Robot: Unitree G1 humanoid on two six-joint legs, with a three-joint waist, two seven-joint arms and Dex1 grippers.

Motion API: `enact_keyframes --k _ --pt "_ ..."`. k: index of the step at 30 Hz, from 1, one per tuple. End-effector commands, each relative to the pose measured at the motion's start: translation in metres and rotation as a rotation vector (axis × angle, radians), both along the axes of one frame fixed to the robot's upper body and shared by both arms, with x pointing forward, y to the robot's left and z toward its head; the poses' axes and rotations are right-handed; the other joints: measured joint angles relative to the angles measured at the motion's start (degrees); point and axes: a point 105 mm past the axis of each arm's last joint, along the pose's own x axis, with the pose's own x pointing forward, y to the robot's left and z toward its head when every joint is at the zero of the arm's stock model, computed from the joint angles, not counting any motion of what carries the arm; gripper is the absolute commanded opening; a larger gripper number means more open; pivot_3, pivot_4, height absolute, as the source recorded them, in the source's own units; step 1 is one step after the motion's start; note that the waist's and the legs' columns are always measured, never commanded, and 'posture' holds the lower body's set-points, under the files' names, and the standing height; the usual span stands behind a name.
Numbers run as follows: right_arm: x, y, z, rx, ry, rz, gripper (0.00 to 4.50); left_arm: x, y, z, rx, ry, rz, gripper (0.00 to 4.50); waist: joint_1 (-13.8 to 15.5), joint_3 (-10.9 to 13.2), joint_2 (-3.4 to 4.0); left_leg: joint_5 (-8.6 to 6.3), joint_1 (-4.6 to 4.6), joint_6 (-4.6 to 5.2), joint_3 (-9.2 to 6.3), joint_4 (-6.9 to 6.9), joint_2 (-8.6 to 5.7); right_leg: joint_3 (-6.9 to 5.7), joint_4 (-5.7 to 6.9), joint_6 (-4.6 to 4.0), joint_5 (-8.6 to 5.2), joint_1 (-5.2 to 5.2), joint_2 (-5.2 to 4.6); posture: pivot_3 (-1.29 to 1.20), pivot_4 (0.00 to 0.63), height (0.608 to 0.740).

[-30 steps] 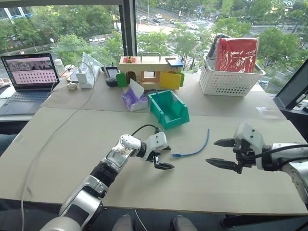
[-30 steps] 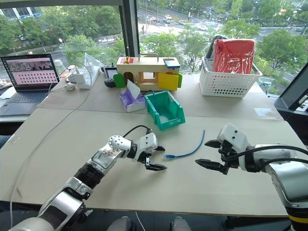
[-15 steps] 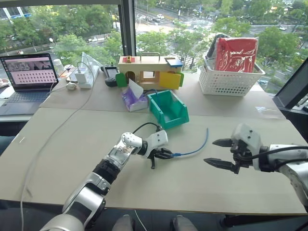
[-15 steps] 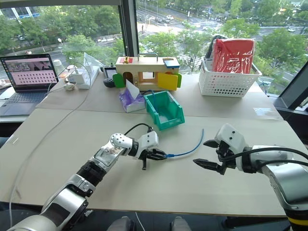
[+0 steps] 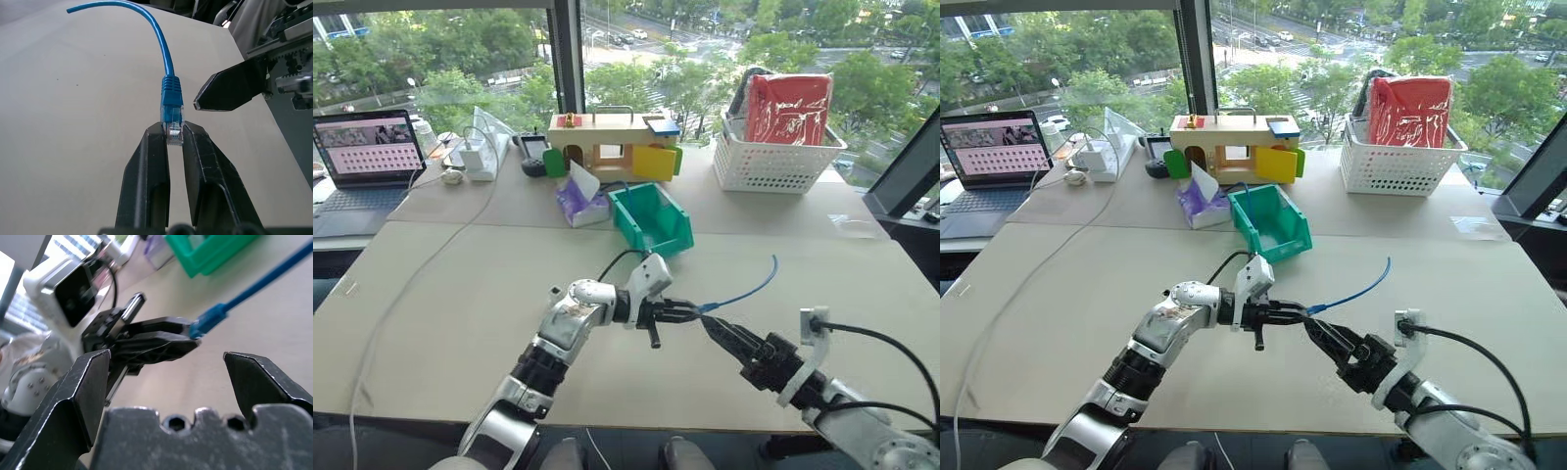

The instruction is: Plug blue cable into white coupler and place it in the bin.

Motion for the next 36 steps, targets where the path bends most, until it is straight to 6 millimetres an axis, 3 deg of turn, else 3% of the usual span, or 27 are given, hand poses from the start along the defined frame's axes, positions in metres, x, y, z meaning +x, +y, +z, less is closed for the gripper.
enact_keyframes --k 1,5,16,19,29,33,35,36 --pt "0.004 0.001 0.010 0.120 0.002 -0.125 4.32 -0.003 -0.002 0.011 -0.013 -0.037 -0.003 0.01 0.0 0.0 0.00 0.03 -0.01 0.03 -0.05 0.00 0.00 0.01 -0.01 0.06 -0.04 0.02 0.05 0.00 0.150 0.719" --pt "0.011 0.013 0.017 0.231 0.023 -0.166 4.32 -0.006 0.001 0.007 0.006 -0.024 -0.006 0.01 -0.1 0.0 0.03 0.05 -0.03 0.04 -0.20 -0.02 0.05 0.02 -0.01 0.11 -0.12 0.03 0.22 0.00 0.150 0.719" --pt "0.013 0.029 0.022 0.275 0.059 -0.117 4.32 -0.011 -0.002 0.005 0.012 -0.020 -0.009 0.01 0.0 0.0 0.03 0.05 -0.09 0.04 -0.26 -0.04 0.04 0.03 -0.07 -0.12 -0.03 0.04 0.24 0.00 0.150 0.719" --pt "0.012 0.029 0.021 0.286 0.068 -0.118 3.61 -0.012 -0.003 0.003 0.013 -0.007 -0.009 0.01 0.0 0.0 0.03 0.05 -0.10 0.04 -0.27 -0.05 0.04 0.03 -0.07 -0.14 -0.04 0.03 0.25 0.00 0.150 0.719" --pt "0.009 0.037 0.016 0.276 0.083 -0.063 0.21 -0.015 -0.005 0.000 0.013 0.024 -0.023 0.01 0.0 0.0 0.03 0.05 -0.10 0.05 -0.29 -0.05 0.05 0.04 -0.07 -0.16 -0.06 0.04 0.27 0.00 0.150 0.719" --pt "0.010 0.034 0.016 0.283 0.080 -0.081 0.04 -0.015 -0.005 -0.001 0.016 0.029 -0.019 0.01 0.1 0.0 0.03 0.05 -0.10 0.05 -0.29 -0.05 0.05 0.04 -0.08 -0.15 -0.07 0.04 0.26 0.00 0.150 0.719" --pt "0.011 0.032 0.017 0.284 0.071 -0.100 0.00 -0.020 -0.003 -0.003 0.022 0.064 -0.044 1.02 0.1 0.0 0.03 0.05 -0.10 0.05 -0.29 -0.05 0.05 0.04 -0.08 -0.16 -0.07 0.04 0.27 0.00 0.150 0.719" --pt "0.011 0.030 0.018 0.286 0.063 -0.111 0.00 -0.023 -0.002 -0.002 0.018 0.070 -0.063 1.23 0.0 0.0 0.03 0.05 -0.10 0.05 -0.29 -0.05 0.05 0.04 -0.08 -0.15 -0.07 0.04 0.27 0.00 0.150 0.719"
